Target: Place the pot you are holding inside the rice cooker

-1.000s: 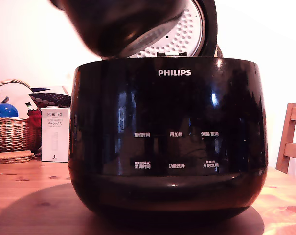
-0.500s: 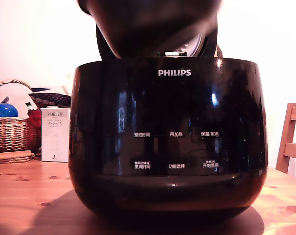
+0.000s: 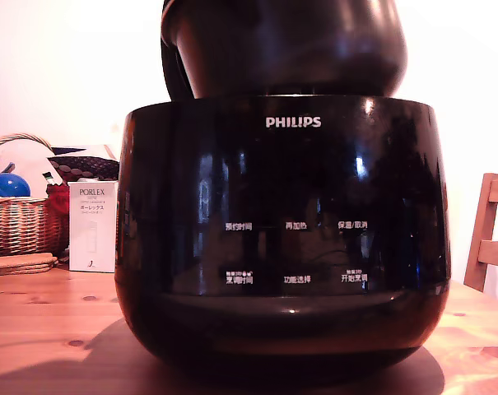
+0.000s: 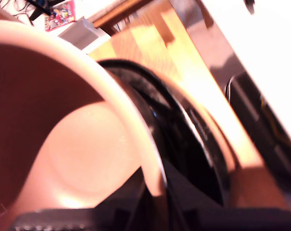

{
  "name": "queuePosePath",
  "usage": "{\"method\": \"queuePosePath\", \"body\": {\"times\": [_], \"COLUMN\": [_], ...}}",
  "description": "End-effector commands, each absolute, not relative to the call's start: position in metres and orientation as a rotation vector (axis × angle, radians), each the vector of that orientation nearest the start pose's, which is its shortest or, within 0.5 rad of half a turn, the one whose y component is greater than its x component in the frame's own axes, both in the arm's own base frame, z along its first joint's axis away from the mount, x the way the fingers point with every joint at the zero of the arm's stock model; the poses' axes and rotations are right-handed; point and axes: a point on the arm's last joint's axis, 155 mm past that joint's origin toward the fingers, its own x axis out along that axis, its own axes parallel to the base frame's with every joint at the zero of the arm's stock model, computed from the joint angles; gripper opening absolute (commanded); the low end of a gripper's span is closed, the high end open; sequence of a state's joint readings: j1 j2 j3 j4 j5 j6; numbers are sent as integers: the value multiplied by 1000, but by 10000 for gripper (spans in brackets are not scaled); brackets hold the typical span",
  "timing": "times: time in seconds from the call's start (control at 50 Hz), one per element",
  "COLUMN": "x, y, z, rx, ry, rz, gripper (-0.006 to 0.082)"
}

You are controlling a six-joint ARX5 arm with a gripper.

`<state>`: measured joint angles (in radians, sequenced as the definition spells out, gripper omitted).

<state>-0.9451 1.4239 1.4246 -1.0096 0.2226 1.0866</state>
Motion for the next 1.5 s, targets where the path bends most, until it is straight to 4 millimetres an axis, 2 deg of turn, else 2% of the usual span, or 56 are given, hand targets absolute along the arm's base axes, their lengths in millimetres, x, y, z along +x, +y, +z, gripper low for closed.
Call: {"method": "queuePosePath", "body": {"times": [0.0,0.34,0.52,0.72,0.96,1.12,1.48], "x": [179,186,183,186,189,189,187], "y": [-318,-309,-303,-310,-312,-314,-316], "z": [221,216,212,215,198,192,191], "rx": [1266,1334,1356,1354,1312,1305,1286], "ry": [295,331,442,522,669,694,700], "rz": [-1542,-1513,-1556,-1596,-1588,-1598,-1608], "gripper": [-22,-24,-24,-24,-24,-24,-24]}}
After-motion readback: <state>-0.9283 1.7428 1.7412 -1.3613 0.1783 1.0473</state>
